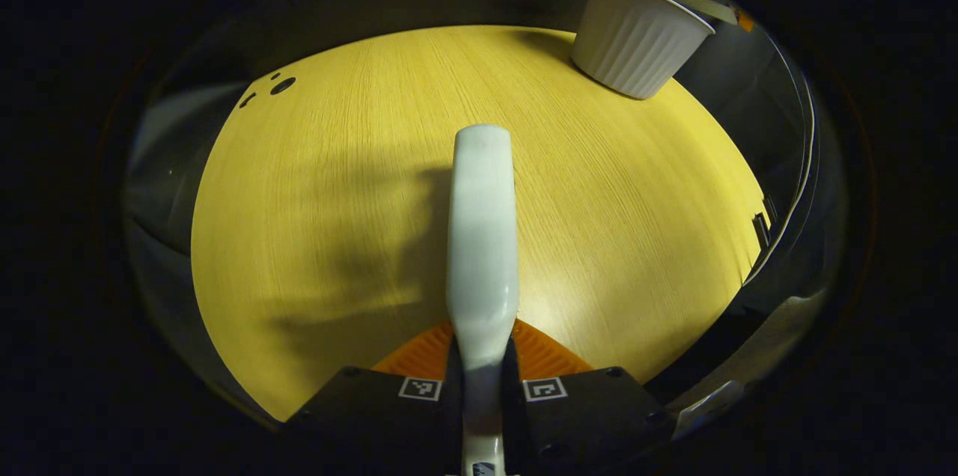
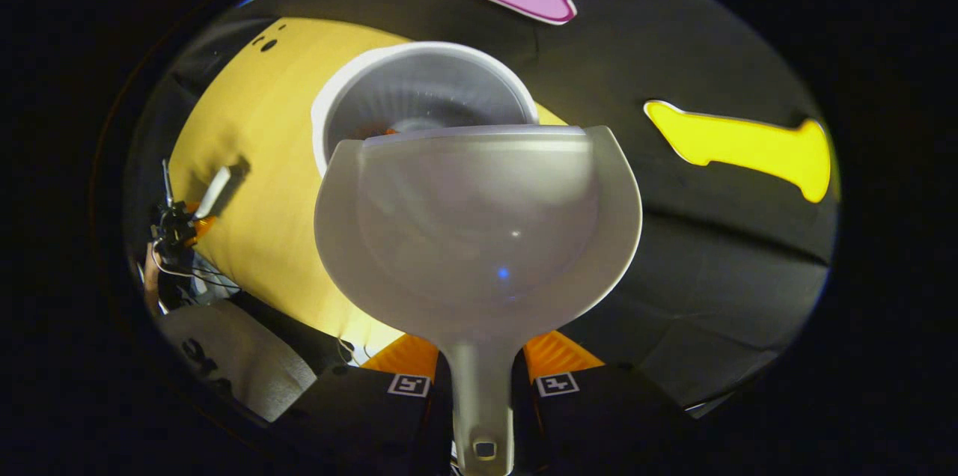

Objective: Pick up the small broom and dustpan from the desktop, sweep the trash into the dustpan with the broom, and then empty the trash into the garbage bin.

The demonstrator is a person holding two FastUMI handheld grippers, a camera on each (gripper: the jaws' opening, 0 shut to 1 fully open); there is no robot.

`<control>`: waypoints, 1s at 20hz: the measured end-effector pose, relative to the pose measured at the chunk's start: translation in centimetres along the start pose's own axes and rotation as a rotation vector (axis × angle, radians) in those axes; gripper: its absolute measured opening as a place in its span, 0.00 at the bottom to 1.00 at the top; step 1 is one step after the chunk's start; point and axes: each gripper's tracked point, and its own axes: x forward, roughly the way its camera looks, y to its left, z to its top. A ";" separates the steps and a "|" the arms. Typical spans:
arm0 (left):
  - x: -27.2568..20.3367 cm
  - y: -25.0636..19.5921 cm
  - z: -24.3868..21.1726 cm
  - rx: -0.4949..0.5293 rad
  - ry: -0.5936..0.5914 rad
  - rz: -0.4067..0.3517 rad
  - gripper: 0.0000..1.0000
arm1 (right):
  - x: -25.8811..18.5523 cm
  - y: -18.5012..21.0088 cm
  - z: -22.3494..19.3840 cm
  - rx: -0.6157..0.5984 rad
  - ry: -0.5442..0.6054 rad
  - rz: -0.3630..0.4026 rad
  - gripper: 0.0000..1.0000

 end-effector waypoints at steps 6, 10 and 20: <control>-0.1 0.0 0.2 0.021 0.005 -0.002 0.25 | -2.5 2.5 -0.2 0.072 -0.248 0.098 0.32; -0.2 -0.1 0.4 0.032 0.009 0.008 0.25 | -3.1 5.7 -1.6 0.062 -0.320 0.173 0.32; -0.5 -0.4 0.3 0.018 0.006 0.041 0.25 | 3.5 16.4 -5.5 -0.027 -0.310 0.231 0.36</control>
